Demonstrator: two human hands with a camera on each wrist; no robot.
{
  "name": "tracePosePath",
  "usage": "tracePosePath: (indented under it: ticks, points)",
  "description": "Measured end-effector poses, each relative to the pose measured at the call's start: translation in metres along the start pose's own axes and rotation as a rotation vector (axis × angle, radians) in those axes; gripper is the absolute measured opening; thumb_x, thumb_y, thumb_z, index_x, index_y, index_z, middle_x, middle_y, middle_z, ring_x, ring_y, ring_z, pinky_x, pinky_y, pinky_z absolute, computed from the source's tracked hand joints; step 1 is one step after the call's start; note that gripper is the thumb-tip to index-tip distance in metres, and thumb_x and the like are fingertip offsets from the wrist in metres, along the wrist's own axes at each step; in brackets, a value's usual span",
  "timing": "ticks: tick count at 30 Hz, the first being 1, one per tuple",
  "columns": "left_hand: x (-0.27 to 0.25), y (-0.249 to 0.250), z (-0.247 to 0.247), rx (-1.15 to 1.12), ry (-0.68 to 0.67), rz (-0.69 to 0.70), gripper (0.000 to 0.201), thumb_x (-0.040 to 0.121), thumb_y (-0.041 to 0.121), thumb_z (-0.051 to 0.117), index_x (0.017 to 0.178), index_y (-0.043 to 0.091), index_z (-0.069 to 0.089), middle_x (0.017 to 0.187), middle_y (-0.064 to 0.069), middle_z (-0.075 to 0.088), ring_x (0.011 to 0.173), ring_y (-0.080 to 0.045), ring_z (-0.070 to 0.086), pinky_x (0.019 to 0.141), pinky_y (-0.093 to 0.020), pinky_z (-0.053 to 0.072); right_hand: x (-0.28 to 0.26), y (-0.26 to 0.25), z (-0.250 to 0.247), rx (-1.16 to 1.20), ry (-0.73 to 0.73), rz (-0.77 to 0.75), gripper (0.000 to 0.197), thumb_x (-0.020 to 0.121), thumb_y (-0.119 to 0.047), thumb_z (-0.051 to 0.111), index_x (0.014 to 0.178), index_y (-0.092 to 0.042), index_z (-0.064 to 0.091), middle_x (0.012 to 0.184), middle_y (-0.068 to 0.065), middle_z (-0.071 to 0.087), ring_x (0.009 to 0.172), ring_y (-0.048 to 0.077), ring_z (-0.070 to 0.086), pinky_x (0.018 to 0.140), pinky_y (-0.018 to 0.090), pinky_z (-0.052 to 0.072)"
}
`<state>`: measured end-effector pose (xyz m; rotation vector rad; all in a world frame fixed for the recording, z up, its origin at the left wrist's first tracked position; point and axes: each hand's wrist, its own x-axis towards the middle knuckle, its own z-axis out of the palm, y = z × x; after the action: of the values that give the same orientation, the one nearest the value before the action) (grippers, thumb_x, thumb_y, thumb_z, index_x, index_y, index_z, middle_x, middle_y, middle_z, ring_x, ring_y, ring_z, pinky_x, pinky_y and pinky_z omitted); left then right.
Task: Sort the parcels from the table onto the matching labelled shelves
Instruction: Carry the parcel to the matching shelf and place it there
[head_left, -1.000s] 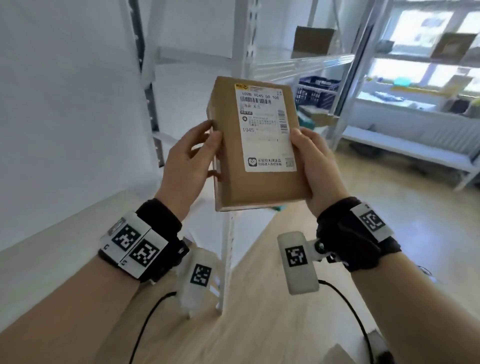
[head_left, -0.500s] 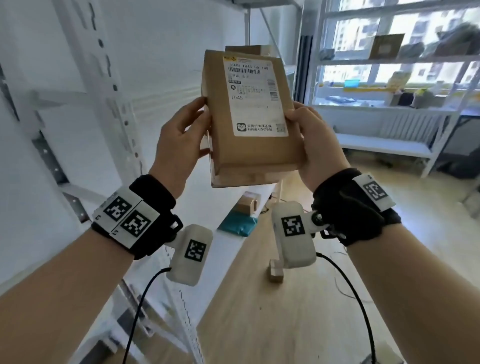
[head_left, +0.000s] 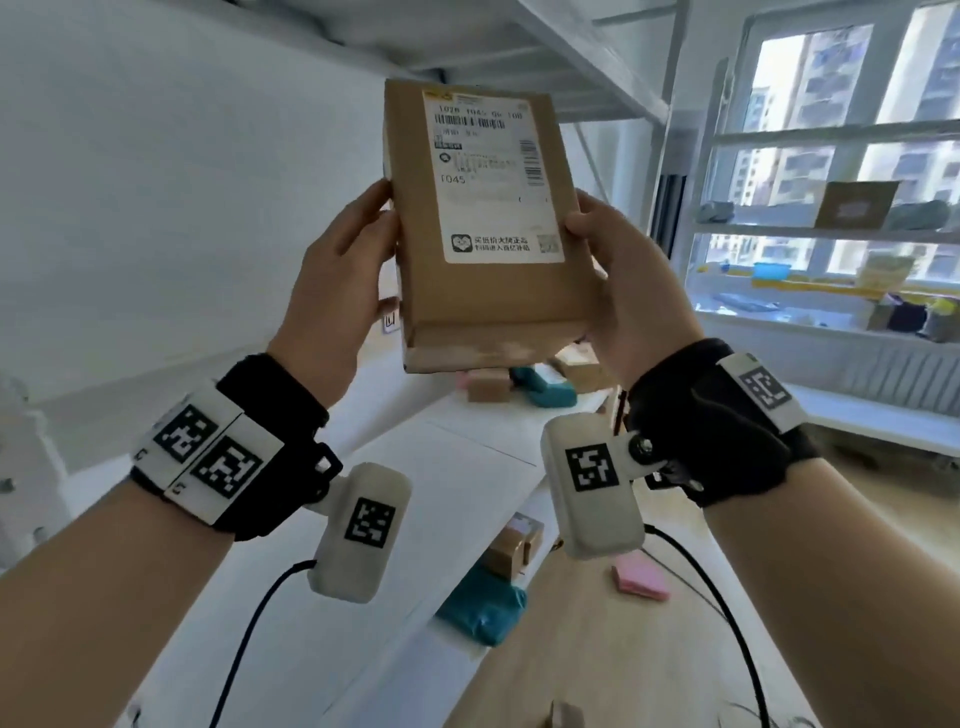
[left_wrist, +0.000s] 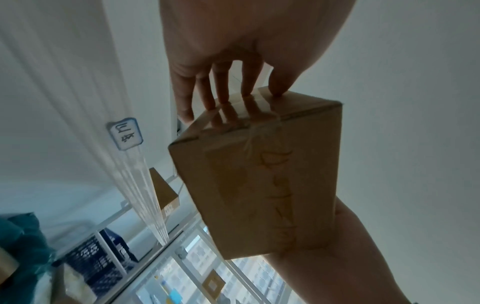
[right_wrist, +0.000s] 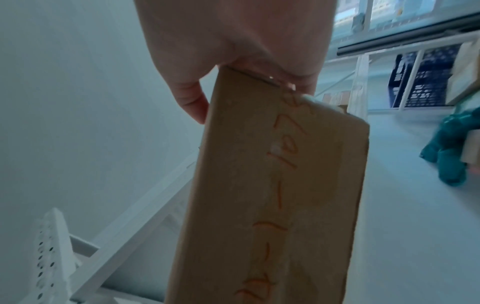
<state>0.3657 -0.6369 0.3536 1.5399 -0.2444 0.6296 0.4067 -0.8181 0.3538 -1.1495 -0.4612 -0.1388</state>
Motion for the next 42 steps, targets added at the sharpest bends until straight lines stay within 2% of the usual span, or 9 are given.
tracePosePath:
  ticks: [3, 9, 15, 18, 22, 27, 30, 34, 42]
  points:
    - [0.033, -0.001, 0.003, 0.064, 0.036, 0.026, 0.041, 0.095, 0.032, 0.044, 0.135, 0.034, 0.055, 0.127, 0.009, 0.065, 0.110, -0.005, 0.059, 0.065, -0.020, 0.047, 0.047, 0.007, -0.005, -0.004, -0.099, -0.002, 0.044, 0.084, -0.020, 0.051, 0.126, -0.022, 0.064, 0.113, 0.001, 0.068, 0.108, 0.020, 0.059, 0.102, 0.045, 0.045]
    - [0.086, -0.010, 0.018, 0.179, 0.211, 0.045, 0.026, 0.097, 0.035, 0.040, 0.109, 0.029, 0.063, 0.098, 0.016, 0.059, 0.082, -0.001, 0.053, 0.048, -0.010, 0.043, 0.143, 0.022, -0.008, 0.012, -0.326, -0.008, 0.043, 0.081, -0.025, 0.052, 0.121, -0.024, 0.068, 0.109, -0.005, 0.068, 0.098, 0.015, 0.057, 0.081, 0.035, 0.039]
    - [0.121, -0.013, 0.029, 0.300, 0.512, -0.003, 0.024, 0.095, 0.041, 0.041, 0.085, 0.030, 0.060, 0.075, 0.020, 0.059, 0.066, 0.004, 0.054, 0.064, -0.021, 0.042, 0.216, 0.028, -0.003, 0.022, -0.631, 0.062, 0.048, 0.088, -0.024, 0.051, 0.136, -0.027, 0.054, 0.104, -0.009, 0.064, 0.075, 0.004, 0.058, 0.056, 0.016, 0.045]
    - [0.128, -0.010, 0.033, 0.339, 0.633, -0.062, 0.037, 0.097, 0.048, 0.038, 0.072, 0.038, 0.064, 0.056, 0.025, 0.061, 0.068, 0.001, 0.055, 0.071, -0.026, 0.045, 0.235, 0.036, 0.006, 0.030, -0.762, 0.122, 0.028, 0.090, -0.022, 0.052, 0.113, -0.032, 0.066, 0.092, -0.011, 0.065, 0.073, 0.006, 0.058, 0.067, 0.021, 0.045]
    - [0.126, -0.002, 0.033, 0.446, 0.677, -0.177, 0.044, 0.093, 0.064, 0.026, 0.088, 0.044, 0.065, 0.094, 0.015, 0.068, 0.089, -0.006, 0.059, 0.086, -0.034, 0.048, 0.245, 0.043, 0.022, 0.098, -0.879, 0.251, 0.020, 0.090, -0.022, 0.054, 0.081, -0.032, 0.069, 0.074, -0.011, 0.064, 0.069, 0.008, 0.056, 0.068, 0.022, 0.045]
    - [0.123, -0.010, 0.020, 0.471, 0.663, -0.333, 0.067, 0.084, 0.077, 0.023, 0.120, 0.037, 0.064, 0.120, -0.002, 0.070, 0.115, -0.022, 0.062, 0.097, -0.039, 0.049, 0.244, 0.066, 0.043, 0.017, -0.888, 0.345, 0.008, 0.088, -0.025, 0.059, 0.089, -0.025, 0.066, 0.082, -0.005, 0.060, 0.072, 0.012, 0.055, 0.069, 0.025, 0.047]
    - [0.126, -0.018, 0.013, 0.443, 0.661, -0.409, 0.069, 0.083, 0.077, 0.026, 0.116, 0.032, 0.067, 0.116, -0.005, 0.071, 0.107, -0.022, 0.064, 0.094, -0.035, 0.050, 0.244, 0.076, 0.048, -0.052, -0.863, 0.403, 0.004, 0.086, -0.025, 0.061, 0.084, -0.023, 0.064, 0.078, -0.004, 0.056, 0.071, 0.013, 0.054, 0.070, 0.027, 0.047]
    - [0.130, -0.025, 0.010, 0.456, 0.690, -0.421, 0.040, 0.090, 0.056, 0.036, 0.104, 0.029, 0.062, 0.083, 0.001, 0.058, 0.077, -0.016, 0.055, 0.071, -0.028, 0.047, 0.246, 0.081, 0.053, -0.087, -0.850, 0.418, 0.007, 0.086, -0.025, 0.062, 0.081, -0.021, 0.061, 0.078, -0.003, 0.055, 0.070, 0.014, 0.053, 0.068, 0.026, 0.046]
    - [0.133, -0.022, -0.004, 0.424, 0.736, -0.516, 0.025, 0.087, 0.044, 0.044, 0.076, 0.021, 0.045, 0.069, 0.001, 0.046, 0.064, -0.017, 0.051, 0.064, -0.028, 0.045, 0.242, 0.084, 0.064, -0.149, -0.823, 0.436, 0.012, 0.085, -0.031, 0.062, 0.083, -0.020, 0.057, 0.080, -0.001, 0.051, 0.072, 0.016, 0.052, 0.065, 0.026, 0.046]
